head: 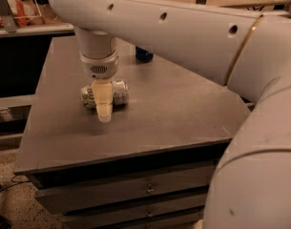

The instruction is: Knock 7up can over

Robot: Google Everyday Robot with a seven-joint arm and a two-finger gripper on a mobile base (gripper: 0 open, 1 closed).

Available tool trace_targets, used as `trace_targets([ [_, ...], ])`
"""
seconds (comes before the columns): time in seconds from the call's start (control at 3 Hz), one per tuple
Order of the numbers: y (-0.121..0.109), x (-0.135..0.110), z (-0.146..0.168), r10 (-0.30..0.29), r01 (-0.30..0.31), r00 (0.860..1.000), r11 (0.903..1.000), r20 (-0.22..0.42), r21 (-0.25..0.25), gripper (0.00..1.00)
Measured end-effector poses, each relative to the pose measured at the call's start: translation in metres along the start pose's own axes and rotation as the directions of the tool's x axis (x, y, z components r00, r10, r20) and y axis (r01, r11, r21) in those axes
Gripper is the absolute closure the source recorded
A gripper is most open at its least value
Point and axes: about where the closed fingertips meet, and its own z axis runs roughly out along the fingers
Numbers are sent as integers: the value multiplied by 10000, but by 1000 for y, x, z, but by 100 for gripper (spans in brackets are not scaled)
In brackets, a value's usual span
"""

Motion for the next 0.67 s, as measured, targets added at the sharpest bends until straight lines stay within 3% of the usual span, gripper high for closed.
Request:
trace_targets([
  [0.33,-1,5,-3,222,-224,9996,9997,157,111,0],
  [0.67,-2,20,-5,845,-858,9926,9963,875,112,0],
])
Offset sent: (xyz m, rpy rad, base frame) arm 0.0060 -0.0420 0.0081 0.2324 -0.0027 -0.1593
